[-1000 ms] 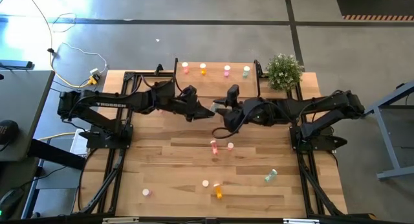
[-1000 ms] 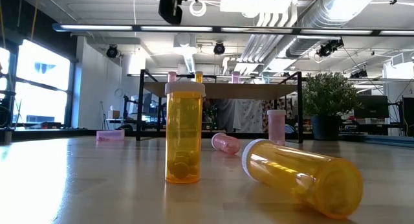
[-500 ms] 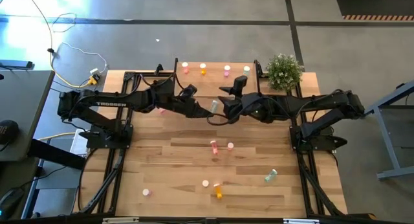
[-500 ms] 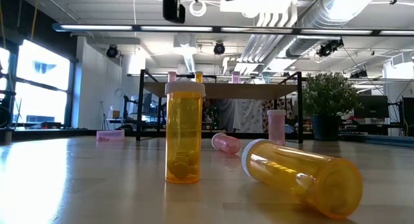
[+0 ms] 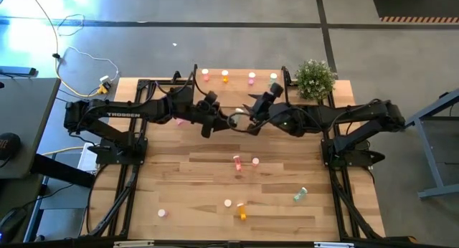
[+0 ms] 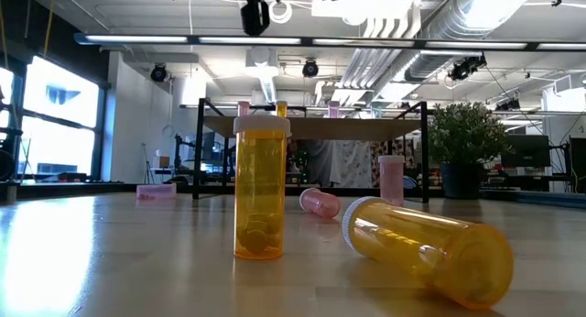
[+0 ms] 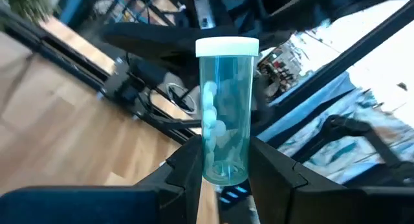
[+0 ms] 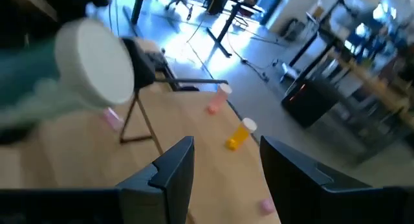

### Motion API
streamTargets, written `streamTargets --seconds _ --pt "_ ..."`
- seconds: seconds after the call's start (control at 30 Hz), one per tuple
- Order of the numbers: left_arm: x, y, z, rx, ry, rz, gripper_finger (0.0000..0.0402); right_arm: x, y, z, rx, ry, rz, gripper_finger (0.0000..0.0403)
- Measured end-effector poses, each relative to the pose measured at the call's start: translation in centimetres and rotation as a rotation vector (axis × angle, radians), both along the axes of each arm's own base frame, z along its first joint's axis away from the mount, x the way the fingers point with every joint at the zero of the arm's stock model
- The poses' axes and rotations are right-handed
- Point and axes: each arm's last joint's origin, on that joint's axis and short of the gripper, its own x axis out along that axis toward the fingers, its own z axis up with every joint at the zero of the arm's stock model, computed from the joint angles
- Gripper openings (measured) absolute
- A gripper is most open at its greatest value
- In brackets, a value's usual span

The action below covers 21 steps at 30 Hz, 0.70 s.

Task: Pick and place medicine bottles onto shelf by color
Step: Put the top blue pill bottle on the shelf aligned with the other blue pill bottle

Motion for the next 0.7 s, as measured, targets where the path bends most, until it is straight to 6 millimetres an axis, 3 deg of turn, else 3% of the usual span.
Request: streamTargets --seconds 0.23,0.4,0.7 --pt "-0.5 1.8 0.0 0.128 0.0 0.102 0.0095 -2.1 -0.2 2.0 0.207 -0.238 -0.08 0.0167" --pt "-0.6 2.5 0.0 0.257 0.007 0.151 0.0095 -3.1 -0.1 3.3 0.371 -0.387 -0.029 0.0167" --pt "-0.3 1.8 0.4 0.428 -0.026 0.178 0.0095 -2.1 0.3 3.9 0.481 -0.487 0.098 0.0167"
